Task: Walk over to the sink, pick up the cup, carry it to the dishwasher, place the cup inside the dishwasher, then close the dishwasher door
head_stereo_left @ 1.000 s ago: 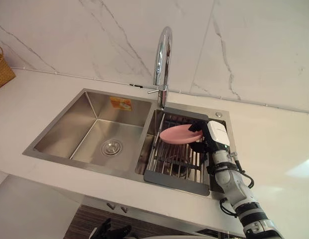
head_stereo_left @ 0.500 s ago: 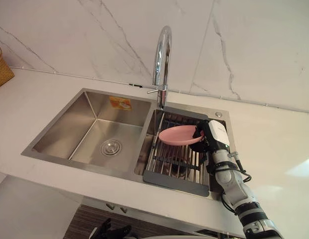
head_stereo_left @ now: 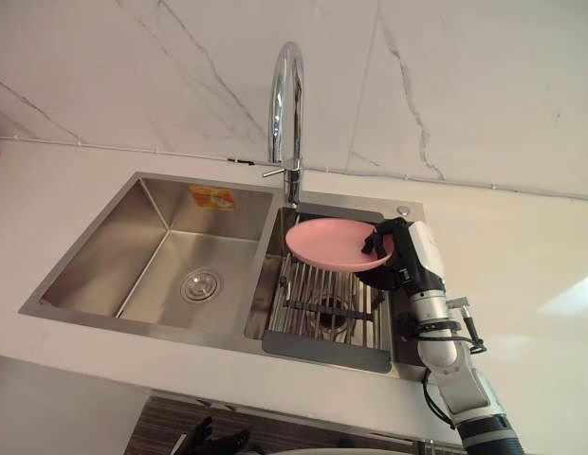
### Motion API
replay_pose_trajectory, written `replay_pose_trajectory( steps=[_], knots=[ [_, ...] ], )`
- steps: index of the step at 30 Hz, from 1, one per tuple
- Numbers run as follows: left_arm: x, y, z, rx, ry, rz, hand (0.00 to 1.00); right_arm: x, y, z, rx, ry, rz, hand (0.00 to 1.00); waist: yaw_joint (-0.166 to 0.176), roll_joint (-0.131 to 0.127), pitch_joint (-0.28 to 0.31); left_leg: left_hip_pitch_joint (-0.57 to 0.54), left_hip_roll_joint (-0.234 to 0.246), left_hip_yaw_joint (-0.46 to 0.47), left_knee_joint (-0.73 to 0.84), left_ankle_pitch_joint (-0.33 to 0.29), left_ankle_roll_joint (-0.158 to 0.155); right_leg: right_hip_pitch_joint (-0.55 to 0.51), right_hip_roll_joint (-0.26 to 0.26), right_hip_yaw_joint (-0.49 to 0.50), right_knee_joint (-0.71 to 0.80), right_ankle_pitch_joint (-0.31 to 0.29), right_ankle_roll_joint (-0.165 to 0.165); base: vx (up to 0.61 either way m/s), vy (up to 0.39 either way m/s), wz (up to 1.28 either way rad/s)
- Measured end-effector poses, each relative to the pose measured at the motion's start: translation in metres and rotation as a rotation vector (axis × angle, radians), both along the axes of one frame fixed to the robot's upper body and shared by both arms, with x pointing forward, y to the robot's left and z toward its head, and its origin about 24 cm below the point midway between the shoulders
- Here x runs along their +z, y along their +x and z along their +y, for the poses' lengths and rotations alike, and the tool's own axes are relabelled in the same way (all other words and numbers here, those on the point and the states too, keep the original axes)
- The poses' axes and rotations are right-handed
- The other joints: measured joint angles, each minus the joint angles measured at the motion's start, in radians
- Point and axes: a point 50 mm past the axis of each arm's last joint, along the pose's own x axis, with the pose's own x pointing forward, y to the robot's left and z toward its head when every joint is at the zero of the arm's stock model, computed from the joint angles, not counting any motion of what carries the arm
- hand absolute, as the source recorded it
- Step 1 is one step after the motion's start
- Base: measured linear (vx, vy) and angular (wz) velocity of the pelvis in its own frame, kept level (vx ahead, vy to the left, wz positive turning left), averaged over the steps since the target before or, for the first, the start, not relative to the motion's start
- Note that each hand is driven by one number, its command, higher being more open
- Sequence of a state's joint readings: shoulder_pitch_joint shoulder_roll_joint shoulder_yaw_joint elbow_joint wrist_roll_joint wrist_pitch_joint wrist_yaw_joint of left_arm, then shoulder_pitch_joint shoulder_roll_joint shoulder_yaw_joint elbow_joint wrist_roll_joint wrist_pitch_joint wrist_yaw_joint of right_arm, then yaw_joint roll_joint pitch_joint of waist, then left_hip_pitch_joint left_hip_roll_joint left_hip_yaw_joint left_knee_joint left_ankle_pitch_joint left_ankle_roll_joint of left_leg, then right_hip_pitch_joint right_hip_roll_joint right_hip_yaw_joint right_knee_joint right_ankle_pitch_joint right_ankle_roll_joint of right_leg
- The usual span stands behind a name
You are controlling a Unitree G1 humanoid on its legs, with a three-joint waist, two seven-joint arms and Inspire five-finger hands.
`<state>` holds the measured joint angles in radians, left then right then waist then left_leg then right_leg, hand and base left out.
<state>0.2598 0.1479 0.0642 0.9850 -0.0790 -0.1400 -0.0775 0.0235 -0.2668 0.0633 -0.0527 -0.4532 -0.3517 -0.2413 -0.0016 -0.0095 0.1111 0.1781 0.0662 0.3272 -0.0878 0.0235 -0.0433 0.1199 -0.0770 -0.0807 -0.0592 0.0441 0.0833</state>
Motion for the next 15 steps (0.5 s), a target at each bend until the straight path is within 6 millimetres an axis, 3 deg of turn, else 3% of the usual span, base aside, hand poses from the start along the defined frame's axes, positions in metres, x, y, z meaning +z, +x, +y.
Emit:
replay_pose_trajectory(
  steps=[7, 15],
  knots=[
    [-0.002, -0.004, -0.001, 0.004, -0.002, 0.015, 1.00, 0.030, -0.018, -0.002, 0.008, 0.044, -0.173, 0.00, -0.018, 0.006, -0.004, 0.018, 0.005, 0.038, 0.000, -0.003, -0.004, -0.001, 0.007, 0.037, 0.000, 0.008, -0.006, -0.05, -0.016, -0.16],
    [-0.004, -0.008, -0.004, 0.007, -0.009, 0.033, 1.00, 0.040, -0.035, -0.012, -0.031, 0.091, -0.229, 0.00, -0.028, 0.023, -0.019, 0.036, 0.025, 0.096, 0.002, -0.018, -0.022, -0.015, 0.028, 0.098, -0.002, 0.015, -0.018, -0.02, -0.027, -0.24]
  ],
)
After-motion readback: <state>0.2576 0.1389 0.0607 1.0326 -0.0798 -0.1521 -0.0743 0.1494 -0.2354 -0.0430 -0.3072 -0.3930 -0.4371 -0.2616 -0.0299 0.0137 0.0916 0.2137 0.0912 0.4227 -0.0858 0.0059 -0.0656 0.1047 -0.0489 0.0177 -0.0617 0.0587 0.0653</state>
